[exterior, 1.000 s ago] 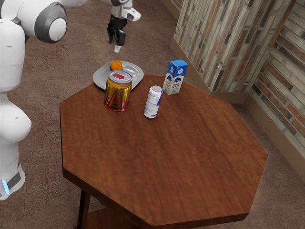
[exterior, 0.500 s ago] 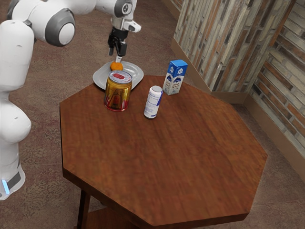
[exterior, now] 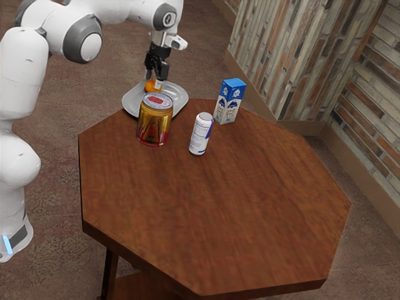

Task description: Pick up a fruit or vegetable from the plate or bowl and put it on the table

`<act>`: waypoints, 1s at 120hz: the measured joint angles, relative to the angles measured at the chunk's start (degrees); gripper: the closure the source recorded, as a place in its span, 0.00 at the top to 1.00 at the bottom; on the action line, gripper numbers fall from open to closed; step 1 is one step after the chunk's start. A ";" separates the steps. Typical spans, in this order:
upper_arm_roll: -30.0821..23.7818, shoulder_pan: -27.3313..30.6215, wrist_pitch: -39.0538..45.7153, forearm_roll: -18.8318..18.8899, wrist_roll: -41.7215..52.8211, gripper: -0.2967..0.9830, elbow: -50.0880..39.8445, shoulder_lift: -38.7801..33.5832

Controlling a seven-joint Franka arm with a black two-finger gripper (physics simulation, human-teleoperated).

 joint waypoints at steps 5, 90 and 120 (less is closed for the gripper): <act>0.00 -0.02 0.19 0.01 -0.06 0.75 0.00 0.15; -0.04 -0.45 2.37 0.40 -0.67 0.75 0.02 1.51; -0.01 -0.38 0.40 0.55 -0.67 0.75 -0.14 1.51</act>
